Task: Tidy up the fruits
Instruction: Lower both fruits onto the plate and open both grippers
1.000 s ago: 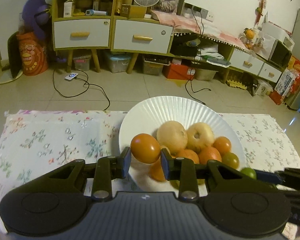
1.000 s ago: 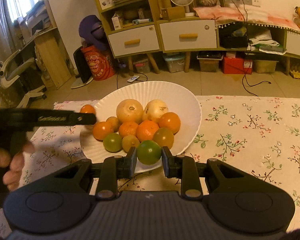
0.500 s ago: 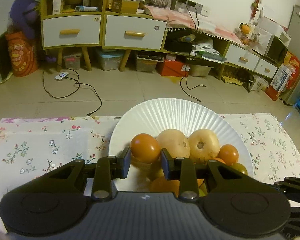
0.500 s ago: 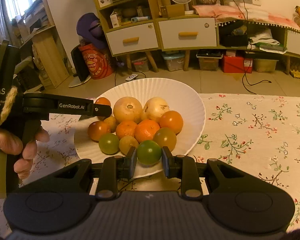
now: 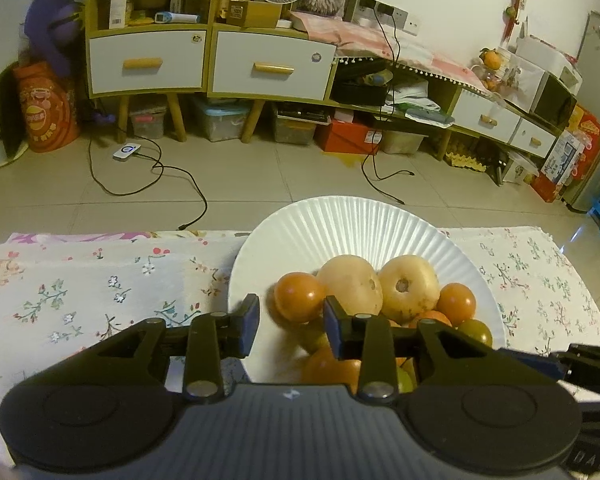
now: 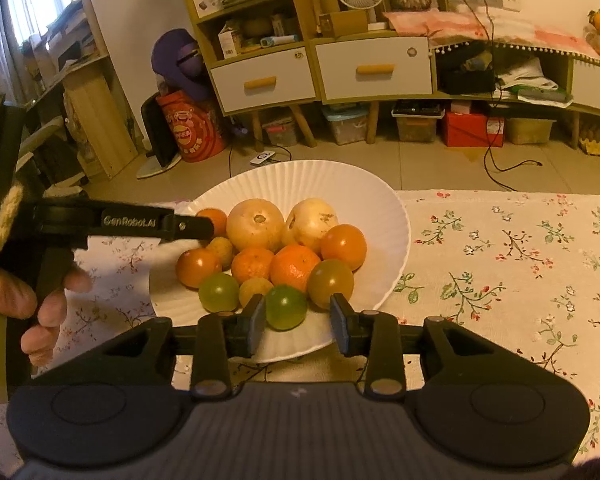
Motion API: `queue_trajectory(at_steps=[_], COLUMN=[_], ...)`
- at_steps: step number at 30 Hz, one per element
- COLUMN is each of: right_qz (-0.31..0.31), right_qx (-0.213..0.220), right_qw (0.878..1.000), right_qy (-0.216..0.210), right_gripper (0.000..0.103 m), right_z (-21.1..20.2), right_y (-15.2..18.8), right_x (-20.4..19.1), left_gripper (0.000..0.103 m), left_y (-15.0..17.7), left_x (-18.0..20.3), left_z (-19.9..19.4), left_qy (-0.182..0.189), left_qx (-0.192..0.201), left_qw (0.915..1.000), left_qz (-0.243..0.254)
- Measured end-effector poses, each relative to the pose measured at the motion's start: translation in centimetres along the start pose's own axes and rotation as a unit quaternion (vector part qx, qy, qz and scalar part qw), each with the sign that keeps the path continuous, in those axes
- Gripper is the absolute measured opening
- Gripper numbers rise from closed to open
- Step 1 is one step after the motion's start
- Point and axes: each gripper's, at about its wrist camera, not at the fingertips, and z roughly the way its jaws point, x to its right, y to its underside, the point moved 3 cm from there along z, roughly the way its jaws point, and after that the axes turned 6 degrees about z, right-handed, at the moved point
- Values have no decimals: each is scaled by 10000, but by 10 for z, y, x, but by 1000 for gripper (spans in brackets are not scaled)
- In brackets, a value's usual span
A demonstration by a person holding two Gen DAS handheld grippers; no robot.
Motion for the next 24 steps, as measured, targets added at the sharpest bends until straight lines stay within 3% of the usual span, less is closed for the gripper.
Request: queue_trajectory(at_steps=[7,17,19,24], right_qz=[204,237,230,223], right_qx=[155,103,87,61], right_qw=[9997,9994,9993,9990], right_qy=[51,220,276,373], right_gripper=[41,64,68,81], right_z=[-15,-34,-38,-49], right_y=[-8,-2,0,3], right_x=[7,12,14,19], left_gripper=[42,62,76,89], left_y=[3,24,29,42], left_x=[2,11,12,19], left_z=[-19,-52,-57,-71], left_qy=[-90,-189,-230,-384], left_qx=[18,-82,-105,-121], left_qw=[9999,9996,9995,9990], left_qz=[97,186,184,195])
